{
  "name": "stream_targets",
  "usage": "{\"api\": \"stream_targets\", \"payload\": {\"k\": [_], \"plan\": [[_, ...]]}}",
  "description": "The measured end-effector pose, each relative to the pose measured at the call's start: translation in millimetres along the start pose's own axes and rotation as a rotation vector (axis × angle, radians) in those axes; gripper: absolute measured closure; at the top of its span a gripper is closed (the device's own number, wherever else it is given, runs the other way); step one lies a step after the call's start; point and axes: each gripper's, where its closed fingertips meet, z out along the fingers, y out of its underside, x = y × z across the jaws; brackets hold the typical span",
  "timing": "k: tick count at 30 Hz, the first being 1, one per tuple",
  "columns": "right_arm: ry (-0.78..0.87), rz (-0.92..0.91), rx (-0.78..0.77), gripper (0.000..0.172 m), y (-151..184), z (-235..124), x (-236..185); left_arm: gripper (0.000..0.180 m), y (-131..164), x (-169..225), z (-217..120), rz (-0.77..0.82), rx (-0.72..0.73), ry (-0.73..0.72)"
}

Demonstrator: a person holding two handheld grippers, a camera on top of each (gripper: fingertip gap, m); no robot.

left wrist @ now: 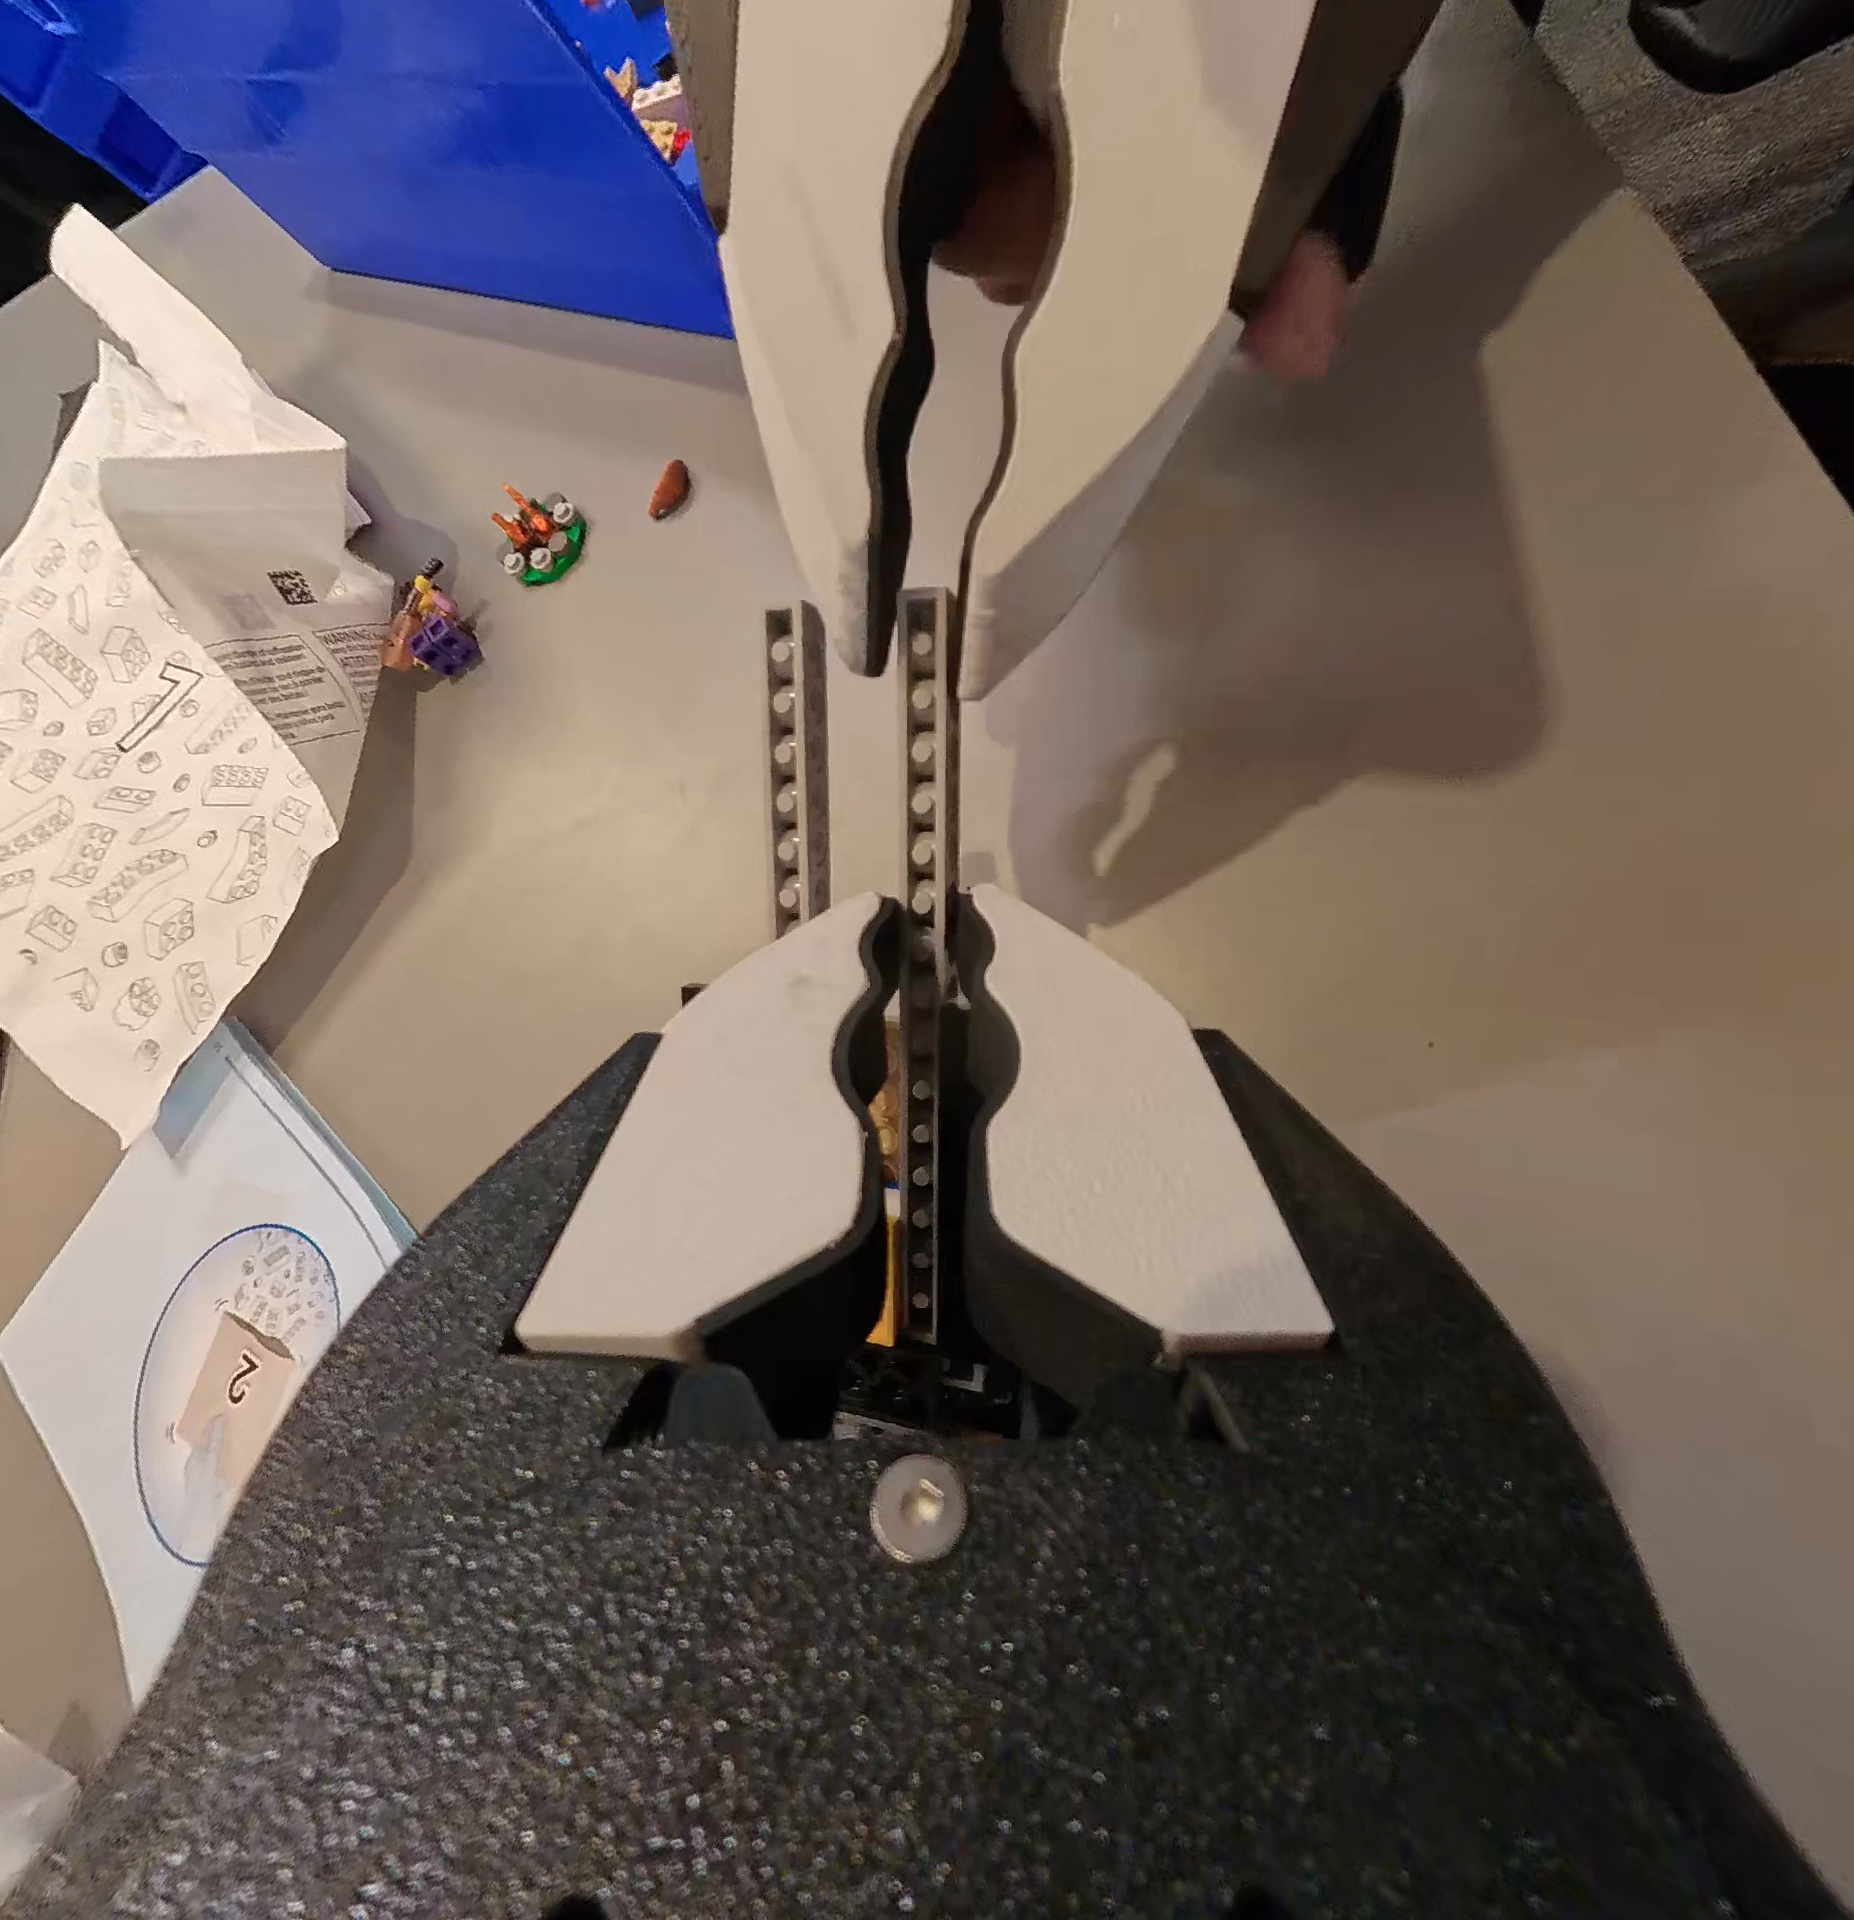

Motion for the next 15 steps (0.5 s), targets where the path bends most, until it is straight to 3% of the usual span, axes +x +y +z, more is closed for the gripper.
{"api": "stream_targets", "payload": {"k": [3, 7, 15], "plan": [[-0.031, -0.03, 0.028, 0.162, -0.9, 0.8, -2.4, 0.168, -1.2, -0.7, -3.4, -0.007, 0.023, -0.003], [-0.046, -0.134, 0.047, 0.163, 5.3, -2.6, -5.8, 0.146, -7.1, -1.3, -23.8, -0.052, 0.111, 0.027], [0.032, -0.559, 0.08, 0.163, 15.6, -15.1, -14.7, 0.13, 25.7, -29.0, -45.1, -0.169, 0.071, -0.067]]}}
